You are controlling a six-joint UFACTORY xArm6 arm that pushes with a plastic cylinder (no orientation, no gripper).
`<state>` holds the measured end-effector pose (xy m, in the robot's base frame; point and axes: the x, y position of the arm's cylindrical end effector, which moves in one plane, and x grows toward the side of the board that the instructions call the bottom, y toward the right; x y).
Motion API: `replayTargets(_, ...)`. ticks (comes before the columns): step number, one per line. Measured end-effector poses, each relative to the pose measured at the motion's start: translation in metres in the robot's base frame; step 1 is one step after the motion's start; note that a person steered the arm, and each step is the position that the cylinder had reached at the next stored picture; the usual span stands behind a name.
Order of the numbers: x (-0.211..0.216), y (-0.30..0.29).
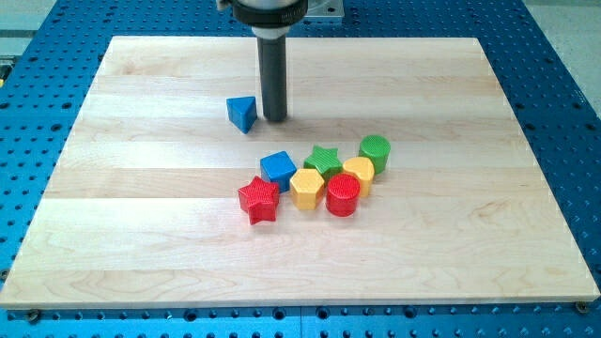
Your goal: Slightly push the triangle to the top of the red star
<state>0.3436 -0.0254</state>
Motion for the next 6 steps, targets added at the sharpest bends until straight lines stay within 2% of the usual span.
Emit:
replayTargets(1, -0.04, 0.009)
replayTargets(2, -0.039, -0.077)
replayTargets(3, 0.004, -0.075)
replayTargets(4, 0.009, -0.034)
replayTargets(5, 0.012, -0.053)
replayTargets(6, 0.015, -0.132)
